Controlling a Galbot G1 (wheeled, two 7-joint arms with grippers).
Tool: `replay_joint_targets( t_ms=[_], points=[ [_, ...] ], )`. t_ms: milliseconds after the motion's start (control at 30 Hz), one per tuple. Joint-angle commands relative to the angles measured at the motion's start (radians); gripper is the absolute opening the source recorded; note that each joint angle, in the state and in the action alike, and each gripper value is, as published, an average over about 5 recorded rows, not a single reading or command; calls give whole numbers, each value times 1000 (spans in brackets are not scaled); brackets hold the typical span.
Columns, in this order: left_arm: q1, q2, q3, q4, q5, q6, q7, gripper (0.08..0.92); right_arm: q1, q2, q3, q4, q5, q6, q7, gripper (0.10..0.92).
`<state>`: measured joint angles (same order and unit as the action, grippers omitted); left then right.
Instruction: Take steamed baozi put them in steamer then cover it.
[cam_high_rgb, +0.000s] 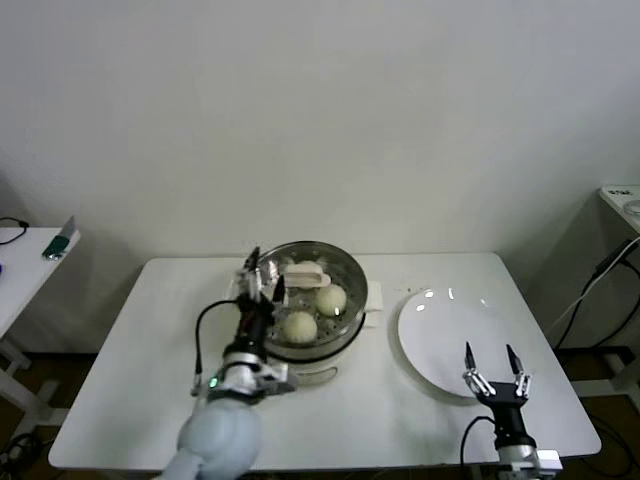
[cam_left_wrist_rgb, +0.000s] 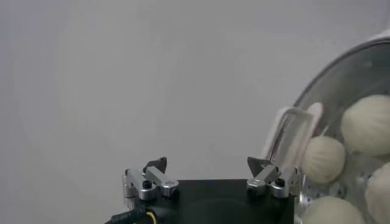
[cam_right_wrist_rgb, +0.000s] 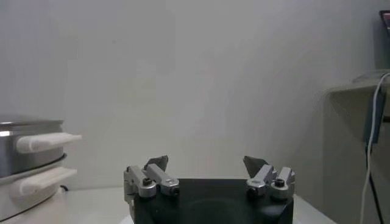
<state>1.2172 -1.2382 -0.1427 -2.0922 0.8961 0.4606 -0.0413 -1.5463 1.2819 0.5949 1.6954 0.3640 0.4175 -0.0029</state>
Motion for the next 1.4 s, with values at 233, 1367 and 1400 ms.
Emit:
replay_joint_targets(
  t_ms=[233, 1367, 1400],
  points=[
    [397, 111, -605, 147, -1227, -549, -81, 823, -9, -4, -8, -3, -5, 25, 1, 823],
    [423, 24, -417, 260, -1147, -705, -61, 823, -3, -9, -31, -28, 19, 15, -10, 823],
    [423, 23, -416, 260, -1147, -705, -61, 823, -3, -9, -31, -28, 19, 15, -10, 823]
  ],
)
